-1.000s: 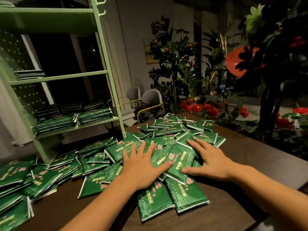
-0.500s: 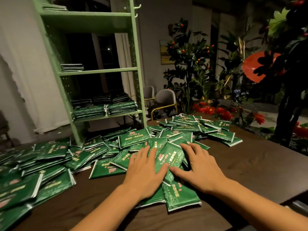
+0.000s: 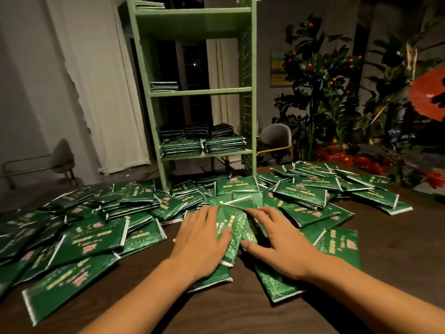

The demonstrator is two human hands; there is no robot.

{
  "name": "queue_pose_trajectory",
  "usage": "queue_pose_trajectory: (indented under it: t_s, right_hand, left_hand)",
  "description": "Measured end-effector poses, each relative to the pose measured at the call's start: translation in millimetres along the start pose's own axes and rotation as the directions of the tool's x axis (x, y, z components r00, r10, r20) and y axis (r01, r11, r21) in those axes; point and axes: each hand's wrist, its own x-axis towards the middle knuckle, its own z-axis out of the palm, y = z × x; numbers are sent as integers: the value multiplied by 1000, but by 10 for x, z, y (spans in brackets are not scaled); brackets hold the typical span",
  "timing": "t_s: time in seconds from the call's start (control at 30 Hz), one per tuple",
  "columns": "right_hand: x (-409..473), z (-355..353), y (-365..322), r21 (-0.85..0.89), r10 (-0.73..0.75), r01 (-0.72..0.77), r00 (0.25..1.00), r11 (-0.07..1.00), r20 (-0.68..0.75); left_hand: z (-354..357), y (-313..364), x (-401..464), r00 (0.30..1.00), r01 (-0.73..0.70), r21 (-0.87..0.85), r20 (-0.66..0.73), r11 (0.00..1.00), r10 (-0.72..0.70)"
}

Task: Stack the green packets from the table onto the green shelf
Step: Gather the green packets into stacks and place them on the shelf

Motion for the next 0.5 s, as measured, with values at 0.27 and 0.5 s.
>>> queue_pose_trajectory:
  t_s: [0.27, 0.5]
  right_hand:
    - [153, 166, -148, 29, -106, 111, 983, 993, -148]
    - [434, 329, -311, -200, -178, 92, 861, 976, -476]
  left_hand:
    - [-34, -251, -49, 997, 45, -66, -67, 997, -49]
    - [-2, -277, -44, 995, 65, -154, -70, 986, -76]
